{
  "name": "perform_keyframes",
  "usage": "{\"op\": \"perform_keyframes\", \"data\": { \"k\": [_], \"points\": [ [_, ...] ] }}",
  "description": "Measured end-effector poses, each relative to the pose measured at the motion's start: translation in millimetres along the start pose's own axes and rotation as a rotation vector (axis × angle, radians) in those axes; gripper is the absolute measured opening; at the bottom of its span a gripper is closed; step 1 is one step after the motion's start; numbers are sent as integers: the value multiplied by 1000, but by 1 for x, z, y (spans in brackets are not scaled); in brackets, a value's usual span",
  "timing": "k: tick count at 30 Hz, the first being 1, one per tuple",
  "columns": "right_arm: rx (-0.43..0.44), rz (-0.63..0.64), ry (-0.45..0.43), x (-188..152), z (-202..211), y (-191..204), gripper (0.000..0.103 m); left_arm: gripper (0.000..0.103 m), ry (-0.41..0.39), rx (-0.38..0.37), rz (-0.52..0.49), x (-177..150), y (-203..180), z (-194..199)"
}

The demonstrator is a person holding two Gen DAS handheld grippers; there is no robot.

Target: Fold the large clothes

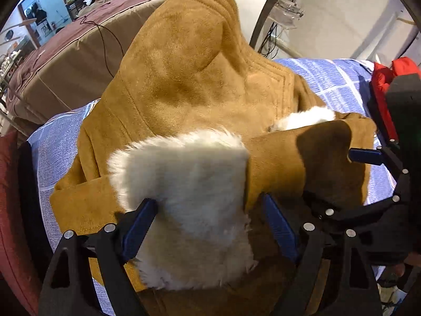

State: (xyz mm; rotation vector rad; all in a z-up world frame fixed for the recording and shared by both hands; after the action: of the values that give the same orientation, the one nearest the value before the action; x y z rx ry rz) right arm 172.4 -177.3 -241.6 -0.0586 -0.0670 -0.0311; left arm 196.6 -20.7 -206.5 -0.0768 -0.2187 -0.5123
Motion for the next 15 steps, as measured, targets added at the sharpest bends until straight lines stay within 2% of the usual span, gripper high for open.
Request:
{"op": "perform_keyframes", "data": {
  "k": [1,3,4,6,10,15],
  "points": [
    [0,24,10,2,-5,2,92,83,17,7,21,2,5,-6],
    [32,28,31,6,-17,0,96,96,81,29,58,4,15,-24],
    [56,13,44,9,-23,-2,98,98,120,16,82,5,22,-35],
    [67,8,71,14,-33,-3,99,98,160,-40,127,6,31,-49],
    [50,-4,109,24,-42,-1,99,98,178,-43,123,10,33,-59],
    [56,1,113,28,-48,-2,99,99,175,-48,117,12,33,-65]
  ]
}}
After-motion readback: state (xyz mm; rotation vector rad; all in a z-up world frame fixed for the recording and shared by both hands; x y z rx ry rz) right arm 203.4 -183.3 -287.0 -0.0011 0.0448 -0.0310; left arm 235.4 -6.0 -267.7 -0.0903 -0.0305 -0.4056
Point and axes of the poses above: each gripper's, at about its wrist camera, not at the fingertips, and z roughly against the way its jaws point, y to its left, x to its top, the point moved 5 cm from there along -z, roughly the way its jaws point, and after that the axes turned 7 degrees about y, right-handed, at the moved point
